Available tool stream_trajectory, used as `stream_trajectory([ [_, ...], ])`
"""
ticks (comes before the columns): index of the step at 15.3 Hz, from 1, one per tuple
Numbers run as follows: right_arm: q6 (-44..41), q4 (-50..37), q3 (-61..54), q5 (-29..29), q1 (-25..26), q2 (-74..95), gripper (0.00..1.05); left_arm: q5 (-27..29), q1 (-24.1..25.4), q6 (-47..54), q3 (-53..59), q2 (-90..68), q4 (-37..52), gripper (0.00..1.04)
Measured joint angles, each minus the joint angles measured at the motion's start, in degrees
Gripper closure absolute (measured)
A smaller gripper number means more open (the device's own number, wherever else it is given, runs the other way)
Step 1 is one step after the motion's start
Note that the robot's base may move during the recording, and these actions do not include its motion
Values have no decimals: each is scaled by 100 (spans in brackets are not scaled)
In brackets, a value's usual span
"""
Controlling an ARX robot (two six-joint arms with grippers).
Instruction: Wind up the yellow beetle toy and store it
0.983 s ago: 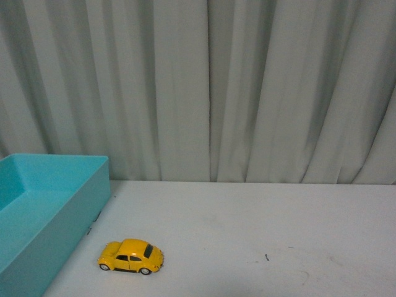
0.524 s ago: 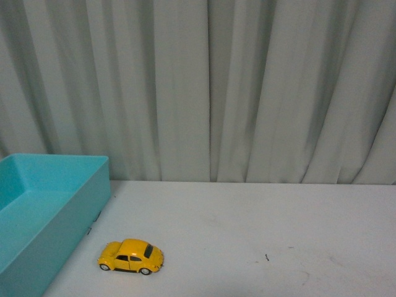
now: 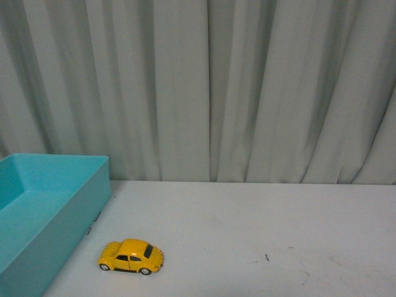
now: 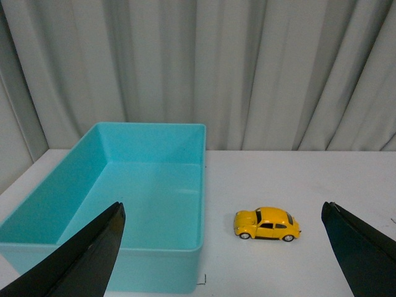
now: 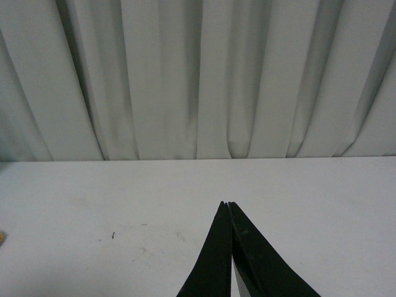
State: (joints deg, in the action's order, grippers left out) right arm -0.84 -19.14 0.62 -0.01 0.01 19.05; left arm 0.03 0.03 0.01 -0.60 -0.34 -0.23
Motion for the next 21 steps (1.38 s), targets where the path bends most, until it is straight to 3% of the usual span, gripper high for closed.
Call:
stream_trajectory([
  [10,0,1016,0,0,0,-968,103,0,0,0,0,0,0,7],
  [11,2,1740,2,17,0,-1438,103,0,0,0,0,0,0,7],
  [12,2,1923,2,2,0,-1829,103,2,0,0,0,0,2,7],
  [16,0,1932,2,-4,0,-1891,102,0,0,0,0,0,-2,7],
  [21,0,1934,2,0,0,-1891,33,0,0,-2,0,0,0,7],
])
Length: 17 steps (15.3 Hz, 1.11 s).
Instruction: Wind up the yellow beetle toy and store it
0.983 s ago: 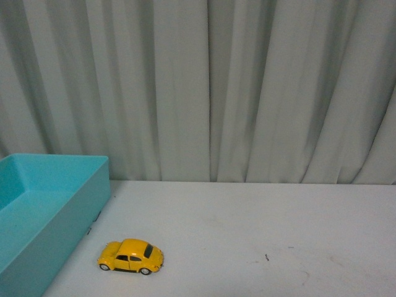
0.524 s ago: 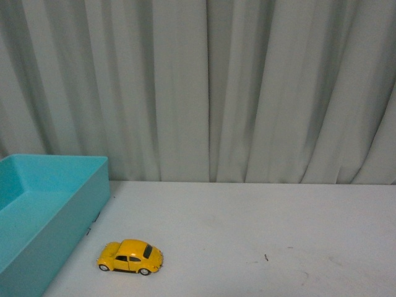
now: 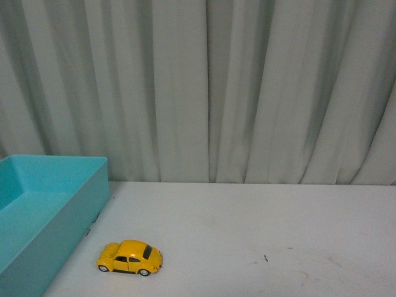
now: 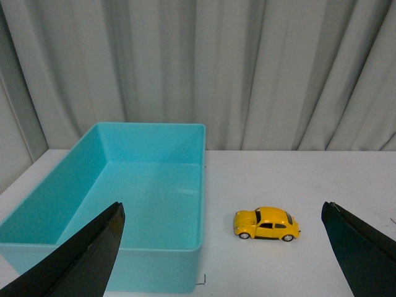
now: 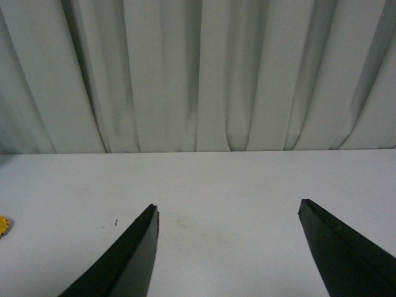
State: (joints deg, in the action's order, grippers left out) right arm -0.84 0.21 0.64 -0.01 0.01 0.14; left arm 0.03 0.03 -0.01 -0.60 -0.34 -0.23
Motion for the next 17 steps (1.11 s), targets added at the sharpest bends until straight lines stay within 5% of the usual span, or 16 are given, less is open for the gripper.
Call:
stream_trajectory([
  [1,0,0,0,-2,0,0,17,87,-35,-70,-28,-31,-168,7],
  [2,9,0,0,-9,0,0,6,1106,-525,-804,-605,-782,-1419,7],
  [4,20,0,0,-2,0,0,7,2273,-1147,-2105,-1661,-2282,-1510,7],
  [11,22,2,0,-2,0,4,7,857,-979,-828,-4129,-6212,927,7],
  [14,22,2,0,-2,0,4,7,-494,-1340,807,-5711,-8218,490,7],
  [17,22,2,0,-2,0,4,7,-920,-1727,2916,-6669,-9431,-503,7],
])
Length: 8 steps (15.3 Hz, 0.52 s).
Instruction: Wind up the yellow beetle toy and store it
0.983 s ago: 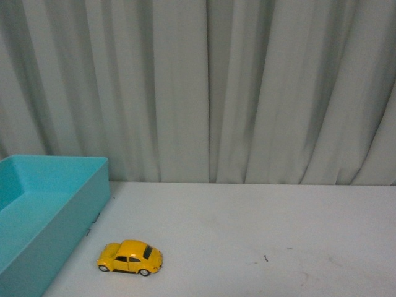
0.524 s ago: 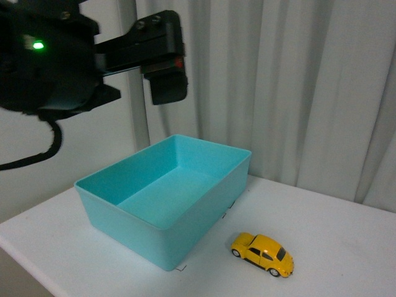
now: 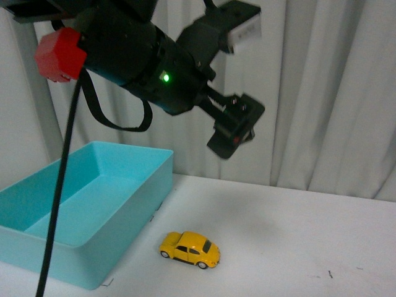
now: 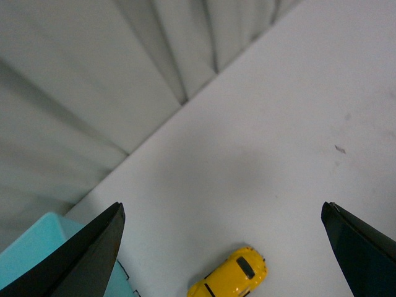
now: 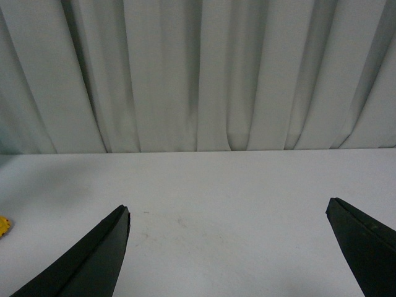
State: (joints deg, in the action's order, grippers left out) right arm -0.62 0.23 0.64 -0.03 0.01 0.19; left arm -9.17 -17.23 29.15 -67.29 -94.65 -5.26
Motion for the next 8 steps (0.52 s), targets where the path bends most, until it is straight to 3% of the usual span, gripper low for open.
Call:
stream_trajectory([
  [1,0,0,0,0,0,0,7,-94,-138,732,-170,-293,-387,7],
  [4,0,0,0,0,0,0,7,481,-343,2883,-378,-957,-1493,7],
  [8,0,0,0,2,0,0,7,1134,-400,4583,-697,-1858,-1657,7],
])
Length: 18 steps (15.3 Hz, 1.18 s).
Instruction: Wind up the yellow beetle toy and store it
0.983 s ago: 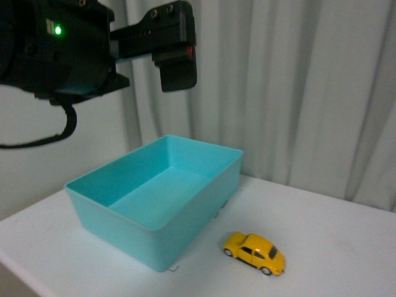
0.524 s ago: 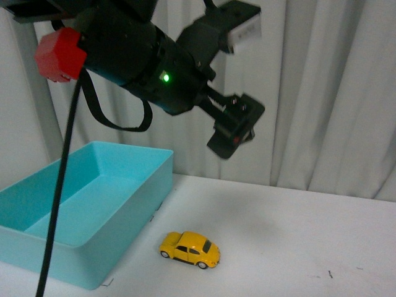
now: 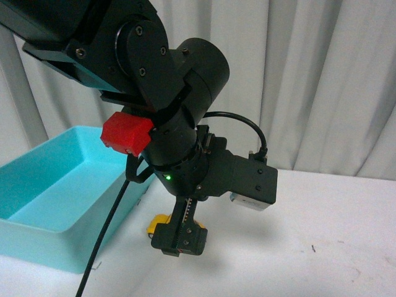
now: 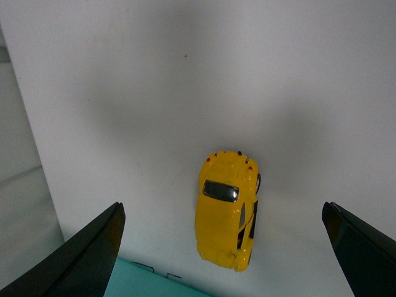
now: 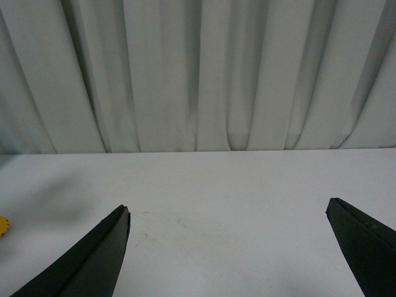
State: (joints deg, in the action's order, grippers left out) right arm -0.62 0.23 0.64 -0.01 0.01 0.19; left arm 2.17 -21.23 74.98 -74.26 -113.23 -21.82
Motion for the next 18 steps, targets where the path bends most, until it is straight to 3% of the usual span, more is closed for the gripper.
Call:
stream_trajectory([
  [11,0,0,0,-2,0,0,7,382,409,916,-807,-1272,-280,7],
  [18,0,0,0,-2,0,0,7,428,551,929,-1027,-1537,-267,7],
])
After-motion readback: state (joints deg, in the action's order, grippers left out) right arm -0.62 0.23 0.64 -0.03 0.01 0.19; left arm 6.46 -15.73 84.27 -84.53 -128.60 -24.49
